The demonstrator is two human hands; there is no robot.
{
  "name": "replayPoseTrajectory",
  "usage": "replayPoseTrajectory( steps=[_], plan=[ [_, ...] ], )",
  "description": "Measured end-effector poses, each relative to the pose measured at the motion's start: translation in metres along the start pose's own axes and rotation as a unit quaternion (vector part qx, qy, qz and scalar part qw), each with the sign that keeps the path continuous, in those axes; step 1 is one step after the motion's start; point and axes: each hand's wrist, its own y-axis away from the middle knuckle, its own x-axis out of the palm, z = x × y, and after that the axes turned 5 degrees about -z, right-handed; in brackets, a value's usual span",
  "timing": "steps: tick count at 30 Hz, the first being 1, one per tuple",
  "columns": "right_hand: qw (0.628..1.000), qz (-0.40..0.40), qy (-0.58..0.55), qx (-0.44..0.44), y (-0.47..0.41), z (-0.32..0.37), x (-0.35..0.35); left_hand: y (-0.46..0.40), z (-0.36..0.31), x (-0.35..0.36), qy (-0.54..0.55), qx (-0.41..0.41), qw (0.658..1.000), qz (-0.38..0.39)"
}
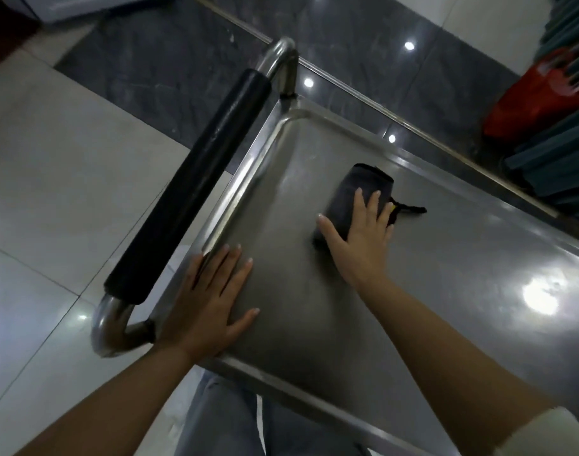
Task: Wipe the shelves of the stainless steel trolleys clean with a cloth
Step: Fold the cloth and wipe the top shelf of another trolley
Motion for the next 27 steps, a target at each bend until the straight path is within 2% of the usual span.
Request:
replayPoseTrajectory(
  steps=[2, 5, 11, 15, 22, 27],
  plan=[
    [0.999, -0.018, 0.032, 0.012, -0.011, 0.009, 0.009, 0.001, 0.001, 0.001, 0.003, 0.001, 1.000, -0.003],
    [0.998, -0.027, 0.050, -0.041, -0.045, 0.018, 0.011, 0.002, 0.003, 0.003, 0.004, -0.002, 1.000, -0.009],
    [0.970, 0.071, 0.040, -0.229, -0.128, 0.044, -0.003, 0.002, 0.005, 0.005, 0.015, 0.010, 0.999, -0.029],
    [0.944, 0.114, 0.044, -0.308, -0.139, 0.059, 0.001, 0.001, 0.006, 0.004, 0.009, 0.011, 0.999, -0.029],
    [0.909, 0.137, 0.020, -0.393, -0.064, 0.033, -0.004, -0.002, 0.004, 0.000, 0.014, 0.005, 1.000, -0.009],
    [0.929, 0.095, 0.011, -0.357, 0.037, -0.004, 0.004, -0.003, 0.004, -0.004, 0.019, 0.007, 1.000, -0.003]
  ],
)
